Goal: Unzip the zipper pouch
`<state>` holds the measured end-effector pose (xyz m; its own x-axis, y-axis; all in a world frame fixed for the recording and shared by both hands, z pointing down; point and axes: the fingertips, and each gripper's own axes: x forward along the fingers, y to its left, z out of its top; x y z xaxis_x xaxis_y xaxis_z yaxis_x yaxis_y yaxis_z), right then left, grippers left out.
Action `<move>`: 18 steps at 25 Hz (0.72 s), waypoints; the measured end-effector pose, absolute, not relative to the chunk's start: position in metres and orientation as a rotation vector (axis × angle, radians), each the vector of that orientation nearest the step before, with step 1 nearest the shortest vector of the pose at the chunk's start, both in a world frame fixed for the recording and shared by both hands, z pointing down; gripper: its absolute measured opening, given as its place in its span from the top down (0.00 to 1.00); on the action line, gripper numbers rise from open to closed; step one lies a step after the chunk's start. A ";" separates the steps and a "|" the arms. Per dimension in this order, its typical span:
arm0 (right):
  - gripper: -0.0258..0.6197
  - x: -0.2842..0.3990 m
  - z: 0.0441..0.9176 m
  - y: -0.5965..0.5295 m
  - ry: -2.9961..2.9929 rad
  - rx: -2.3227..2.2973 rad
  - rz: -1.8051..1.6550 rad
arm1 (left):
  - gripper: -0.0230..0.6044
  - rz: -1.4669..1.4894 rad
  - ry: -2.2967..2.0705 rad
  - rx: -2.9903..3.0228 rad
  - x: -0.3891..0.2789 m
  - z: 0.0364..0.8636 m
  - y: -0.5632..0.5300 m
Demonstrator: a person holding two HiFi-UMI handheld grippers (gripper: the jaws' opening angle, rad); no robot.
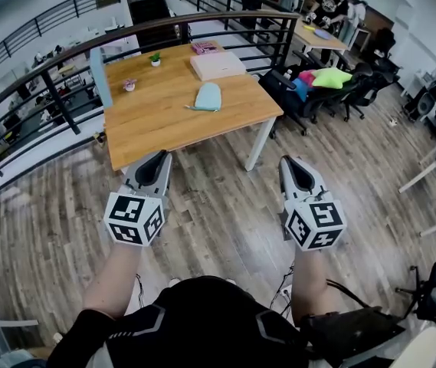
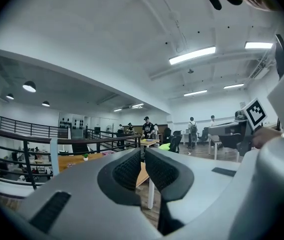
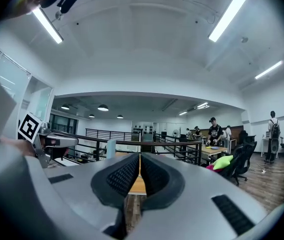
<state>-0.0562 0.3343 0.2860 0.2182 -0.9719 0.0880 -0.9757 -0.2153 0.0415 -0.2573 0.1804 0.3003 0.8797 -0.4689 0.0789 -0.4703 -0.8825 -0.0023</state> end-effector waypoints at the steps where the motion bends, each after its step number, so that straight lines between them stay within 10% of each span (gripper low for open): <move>1: 0.93 -0.057 0.286 0.334 -1.917 2.374 0.063 | 0.91 0.123 -0.752 3.034 -0.256 0.300 0.182; 18: 0.58 -0.029 0.286 0.360 -2.001 2.358 0.052 | 0.58 0.100 -0.710 3.077 -0.228 0.300 0.215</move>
<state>-0.0287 0.3597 0.2856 0.1632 -0.9849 0.0570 -0.9866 -0.1626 0.0152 -0.2281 0.2147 0.2999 0.8971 -0.4381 0.0575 -0.4370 -0.8989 -0.0311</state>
